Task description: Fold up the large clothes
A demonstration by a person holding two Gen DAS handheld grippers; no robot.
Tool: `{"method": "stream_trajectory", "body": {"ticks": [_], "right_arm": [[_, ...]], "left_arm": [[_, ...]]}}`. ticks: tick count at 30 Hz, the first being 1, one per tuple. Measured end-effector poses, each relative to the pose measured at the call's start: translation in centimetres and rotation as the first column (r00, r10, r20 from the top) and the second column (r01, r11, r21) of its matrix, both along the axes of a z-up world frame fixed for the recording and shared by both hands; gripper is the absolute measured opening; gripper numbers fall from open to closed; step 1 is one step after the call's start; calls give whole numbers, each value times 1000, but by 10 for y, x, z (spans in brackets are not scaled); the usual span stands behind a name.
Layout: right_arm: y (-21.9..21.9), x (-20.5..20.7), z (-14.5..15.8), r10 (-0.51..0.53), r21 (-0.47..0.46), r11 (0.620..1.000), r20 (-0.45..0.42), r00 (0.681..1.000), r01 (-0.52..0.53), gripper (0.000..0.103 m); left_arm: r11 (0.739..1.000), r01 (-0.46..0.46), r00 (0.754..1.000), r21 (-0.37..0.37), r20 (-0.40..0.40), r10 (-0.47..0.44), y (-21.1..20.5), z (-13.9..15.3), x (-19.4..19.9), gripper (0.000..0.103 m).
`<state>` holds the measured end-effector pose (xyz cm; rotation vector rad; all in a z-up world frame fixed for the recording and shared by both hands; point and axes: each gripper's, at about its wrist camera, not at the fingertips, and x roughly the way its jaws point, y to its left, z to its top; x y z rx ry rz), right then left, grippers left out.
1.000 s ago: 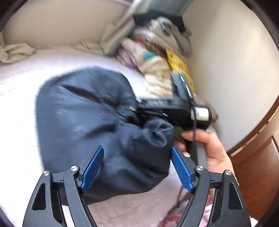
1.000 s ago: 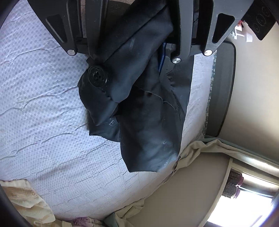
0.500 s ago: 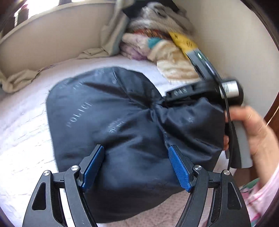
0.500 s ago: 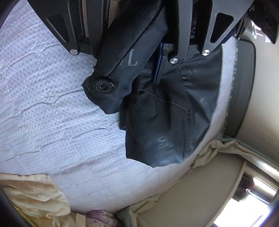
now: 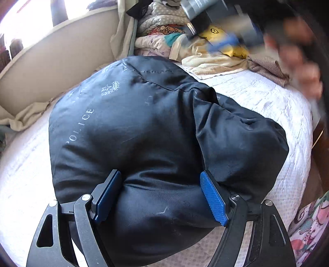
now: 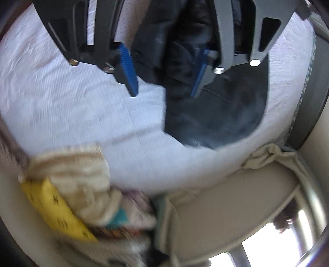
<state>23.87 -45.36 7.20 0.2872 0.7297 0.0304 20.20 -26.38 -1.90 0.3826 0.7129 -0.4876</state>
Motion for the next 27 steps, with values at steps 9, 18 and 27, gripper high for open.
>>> {"method": "stream_trajectory", "body": {"ticks": [9, 18, 27], "right_arm": [[60, 92, -8, 228, 4, 973, -182, 957, -231, 20], [68, 141, -89, 194, -85, 967, -360, 912, -239, 16], [69, 166, -124, 178, -103, 968, -358, 917, -228, 11]], "left_arm": [[999, 40, 999, 5, -18, -40, 3, 1, 1, 82], [996, 83, 996, -27, -27, -84, 5, -4, 8, 84], [994, 101, 994, -35, -41, -102, 1, -6, 13, 86]]}}
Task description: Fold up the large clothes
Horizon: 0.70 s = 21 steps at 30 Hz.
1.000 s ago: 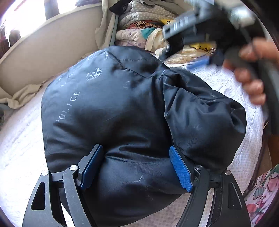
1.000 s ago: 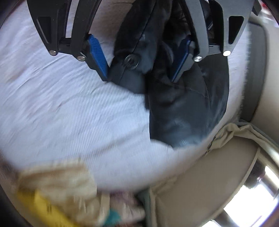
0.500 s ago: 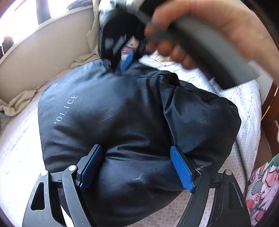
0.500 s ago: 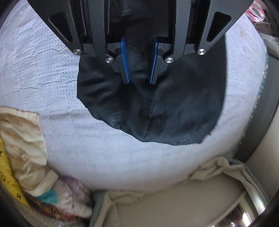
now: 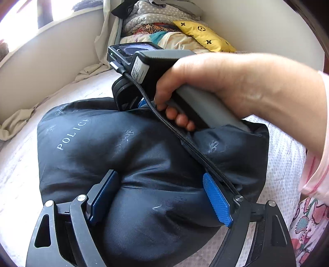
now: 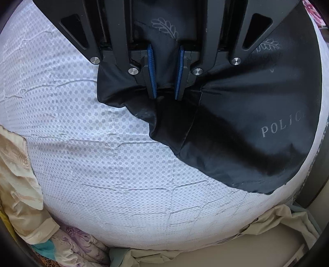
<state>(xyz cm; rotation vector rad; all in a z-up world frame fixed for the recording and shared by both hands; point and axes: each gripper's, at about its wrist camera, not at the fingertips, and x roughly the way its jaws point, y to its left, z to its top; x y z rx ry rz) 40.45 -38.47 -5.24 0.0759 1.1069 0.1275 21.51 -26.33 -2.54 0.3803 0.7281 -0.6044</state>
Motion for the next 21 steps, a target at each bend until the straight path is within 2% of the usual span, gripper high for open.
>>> {"method": "stream_trajectory", "body": {"ticks": [5, 8, 10, 13, 15, 18, 21], "right_arm": [[2, -9, 7, -21, -28, 999, 53, 998, 22, 10], [-10, -29, 37, -44, 19, 999, 62, 997, 43, 16], [-20, -57, 69, -43, 69, 997, 116, 992, 35, 33], [-27, -114, 112, 30, 88, 995, 206, 978, -49, 36], [-25, -148, 127, 84, 106, 988, 247, 965, -113, 36], [-26, -179, 117, 121, 103, 984, 215, 969, -146, 34], [-28, -190, 89, 122, 64, 989, 146, 982, -133, 23]], "left_arm": [[1000, -3, 1000, 20, -13, 4, 2, 3, 0, 87], [1000, -13, 999, 2, -40, 13, 6, 7, 3, 88], [1000, -24, 998, -13, -57, 24, 10, 9, 5, 88], [999, -35, 998, -9, -59, 34, 10, 10, 5, 89], [999, -39, 998, -3, -55, 39, 9, 10, 4, 89], [999, -40, 998, 3, -54, 40, 7, 10, 4, 89], [999, -42, 997, 9, -58, 42, 3, 10, 6, 89]]}}
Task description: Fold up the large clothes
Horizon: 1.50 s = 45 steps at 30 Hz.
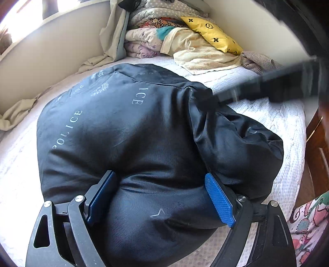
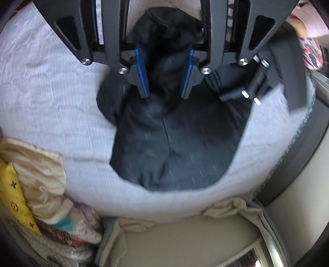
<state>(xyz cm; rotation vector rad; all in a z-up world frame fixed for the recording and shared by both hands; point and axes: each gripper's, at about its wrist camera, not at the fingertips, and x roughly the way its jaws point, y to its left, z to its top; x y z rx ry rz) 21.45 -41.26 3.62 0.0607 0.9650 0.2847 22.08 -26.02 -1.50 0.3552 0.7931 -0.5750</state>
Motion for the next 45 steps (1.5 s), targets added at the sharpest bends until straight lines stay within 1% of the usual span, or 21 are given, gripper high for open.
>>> {"method": "stream_trajectory", "body": {"ticks": [1, 3, 5, 6, 8, 16, 20, 23, 25, 27, 29, 30, 31, 32, 33, 34, 35, 37, 40, 43, 45], "right_arm": [[-2, 0, -10, 1, -7, 1000, -32, 999, -2, 23], [-1, 6, -26, 4, -23, 1000, -69, 998, -6, 23], [-4, 9, -42, -11, -77, 997, -94, 995, 4, 22], [-7, 12, -50, -28, -88, 996, -118, 993, 18, 20], [-11, 17, -63, -45, -98, 995, -153, 987, 30, 20], [-6, 37, -92, -82, -167, 985, -211, 974, 47, 19], [-4, 41, -100, -112, -187, 980, -203, 973, 74, 18], [-4, 41, -103, -129, -183, 979, -193, 973, 94, 17], [-10, 43, -104, -140, -148, 983, -201, 970, 111, 17], [-21, 42, -102, -147, -76, 988, -212, 966, 134, 17], [-34, 38, -95, -135, 0, 990, -218, 967, 139, 20], [-42, 35, -88, -137, 49, 987, -232, 963, 152, 24], [-54, 28, -75, -141, 129, 976, -229, 963, 174, 34], [-64, 20, -63, -139, 211, 961, -203, 969, 181, 42], [-73, 14, -53, -138, 281, 942, -173, 975, 183, 65], [-85, 6, -41, -151, 355, 915, -132, 980, 189, 83], [-95, 0, -34, -171, 395, 898, -100, 980, 197, 84], [-107, -2, -29, -198, 437, 874, -77, 977, 212, 85], [-118, 2, -36, -223, 474, 843, -119, 967, 253, 85], [-119, 8, -36, -232, 494, 826, -145, 962, 273, 85], [-120, 10, -32, -234, 501, 826, -115, 965, 260, 86]], "left_arm": [[1000, -1, 1000, 2, -3, 1, 0, 0, 0, 89], [1000, 0, 1000, 12, -3, 0, -3, -1, -1, 89], [1000, 5, 1000, 25, 0, -5, -9, -1, 0, 90], [999, 9, 1000, 33, 2, -9, -11, -1, -2, 90], [999, 13, 1000, 39, 5, -14, -13, -3, -1, 91], [999, 34, 999, 37, 2, -34, -21, -4, 2, 92], [998, 45, 999, 33, 5, -45, -23, -5, 0, 93], [999, 38, 999, 23, 1, -38, -24, -4, 0, 93], [999, 33, 999, 19, -3, -33, -24, -4, 0, 93], [999, 27, 1000, 24, -4, -27, -23, -2, 0, 94], [999, 25, 1000, 35, -2, -25, -22, -1, 1, 96], [999, 24, 1000, 41, 4, -25, -21, -1, 1, 96], [999, 20, 1000, 42, 11, -21, -20, 0, 0, 97], [999, 14, 1000, 35, 11, -14, -18, 1, 0, 98], [1000, 8, 1000, 18, 0, -8, -17, 3, 1, 98], [1000, 5, 1000, 9, -4, -5, -16, 4, 2, 99], [1000, 0, 1000, -2, -6, 0, -16, 7, 2, 101], [1000, -11, 1000, -12, -6, 11, -15, 11, 1, 102], [999, -23, 1000, -30, -11, 22, -13, 19, 1, 102], [997, -34, 999, -72, -42, 31, -3, 29, 2, 102], [993, -41, 997, -110, -71, 33, 6, 36, 3, 102]]}}
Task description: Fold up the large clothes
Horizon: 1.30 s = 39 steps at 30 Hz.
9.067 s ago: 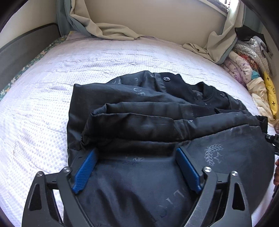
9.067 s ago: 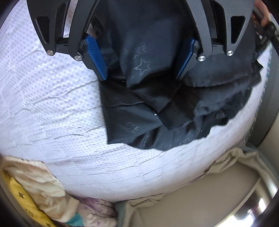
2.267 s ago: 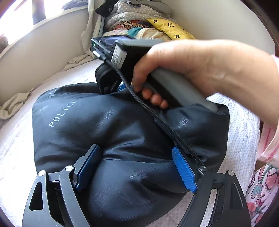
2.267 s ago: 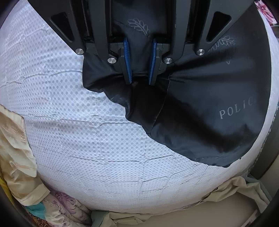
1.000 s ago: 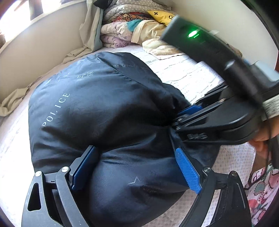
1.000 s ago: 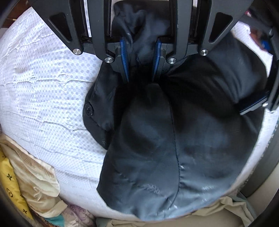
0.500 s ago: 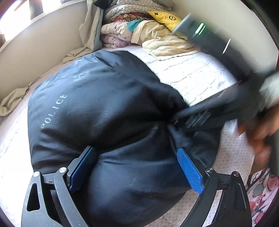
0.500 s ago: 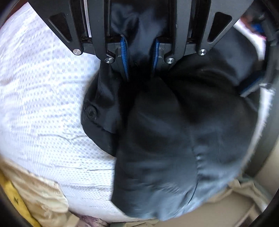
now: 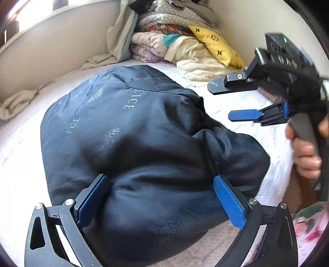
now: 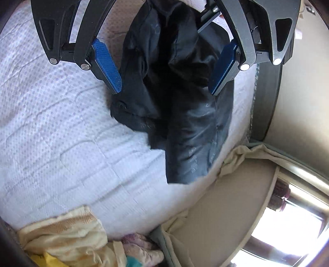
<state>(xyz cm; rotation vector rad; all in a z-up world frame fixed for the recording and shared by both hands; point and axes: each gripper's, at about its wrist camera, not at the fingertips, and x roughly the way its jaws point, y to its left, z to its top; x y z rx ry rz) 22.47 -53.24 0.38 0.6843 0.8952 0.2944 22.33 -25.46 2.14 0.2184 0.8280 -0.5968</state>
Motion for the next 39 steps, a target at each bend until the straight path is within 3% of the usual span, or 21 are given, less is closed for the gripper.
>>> {"method": "stream_trajectory", "body": {"ticks": [4, 6, 8, 12, 15, 19, 23, 27, 31, 35, 39], "right_arm": [[13, -6, 20, 31, -48, 998, 95, 995, -26, 89], [27, -7, 23, 72, -61, 996, 100, 992, -66, 91], [45, -2, 21, 105, -104, 990, 82, 991, -96, 91], [69, 8, 5, 128, -315, 941, -13, 992, -125, 91], [67, 15, -18, 109, -358, 923, -115, 987, -143, 92], [48, 26, -54, 106, -242, 957, -221, 969, -160, 97], [32, 29, -82, 141, -33, 987, -270, 953, -155, 99], [28, 29, -89, 170, 28, 985, -260, 950, -168, 100], [31, 32, -94, 195, 50, 981, -255, 947, -188, 100], [30, 35, -98, 204, 80, 978, -241, 949, -190, 99], [27, 41, -105, 206, 114, 976, -221, 953, -184, 99]], "left_arm": [[995, -14, 999, -97, -53, 9, 23, 16, 1, 102], [992, -16, 998, -122, -68, 8, 30, 19, 3, 102], [992, -13, 996, -126, -84, 2, 32, 17, 6, 102], [998, 14, 997, -55, -77, -18, 21, 7, 8, 102], [997, 49, 996, -58, -65, -52, 24, 10, -1, 102], [992, 15, 993, -129, -113, -30, 58, 16, 4, 102], [963, -98, 976, -252, -215, 43, 115, 15, 29, 102], [916, -192, 932, -351, -359, 57, 163, -4, 54, 102], [877, -248, 882, -411, -470, 29, 181, -28, 76, 102], [858, -238, 853, -454, -520, -39, 177, -45, 86, 102], [841, -276, 828, -466, -559, -38, 170, -60, 102, 102]]}}
